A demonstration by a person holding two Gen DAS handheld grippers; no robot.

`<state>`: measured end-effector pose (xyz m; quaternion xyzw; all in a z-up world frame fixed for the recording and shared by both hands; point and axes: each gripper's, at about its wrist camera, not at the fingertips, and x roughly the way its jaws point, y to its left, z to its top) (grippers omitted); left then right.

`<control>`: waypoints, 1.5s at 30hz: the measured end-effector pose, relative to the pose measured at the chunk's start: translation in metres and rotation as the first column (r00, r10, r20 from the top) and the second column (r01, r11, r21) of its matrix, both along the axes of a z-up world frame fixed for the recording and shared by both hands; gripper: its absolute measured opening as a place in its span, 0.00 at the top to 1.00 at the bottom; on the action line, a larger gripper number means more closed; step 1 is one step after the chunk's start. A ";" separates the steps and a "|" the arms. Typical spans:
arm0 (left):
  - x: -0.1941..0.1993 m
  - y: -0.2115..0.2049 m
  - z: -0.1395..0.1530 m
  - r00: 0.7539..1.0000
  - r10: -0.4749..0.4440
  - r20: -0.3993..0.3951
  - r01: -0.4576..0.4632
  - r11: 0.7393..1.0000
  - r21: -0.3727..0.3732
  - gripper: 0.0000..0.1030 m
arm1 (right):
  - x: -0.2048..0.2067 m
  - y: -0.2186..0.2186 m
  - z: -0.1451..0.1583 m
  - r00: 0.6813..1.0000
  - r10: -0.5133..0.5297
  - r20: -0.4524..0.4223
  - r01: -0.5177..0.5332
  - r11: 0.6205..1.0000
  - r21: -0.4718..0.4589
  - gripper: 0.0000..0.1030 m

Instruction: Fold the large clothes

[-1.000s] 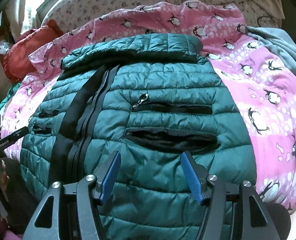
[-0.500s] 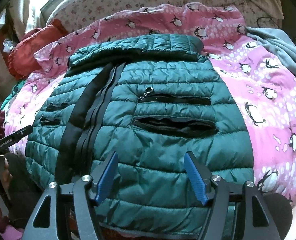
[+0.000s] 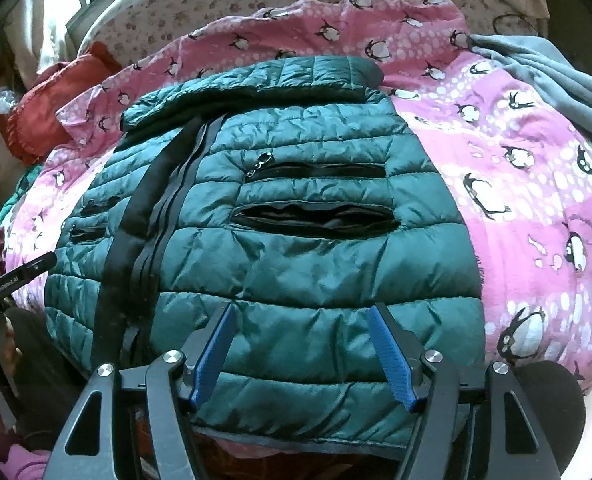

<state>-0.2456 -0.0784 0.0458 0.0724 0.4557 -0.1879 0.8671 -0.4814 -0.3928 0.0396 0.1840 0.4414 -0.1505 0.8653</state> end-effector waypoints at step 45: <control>0.015 0.050 -0.065 0.887 -0.112 -0.448 0.001 0.971 -0.240 0.12 | -0.024 -0.066 -0.034 0.993 -0.022 -0.112 0.042 0.982 0.183 0.32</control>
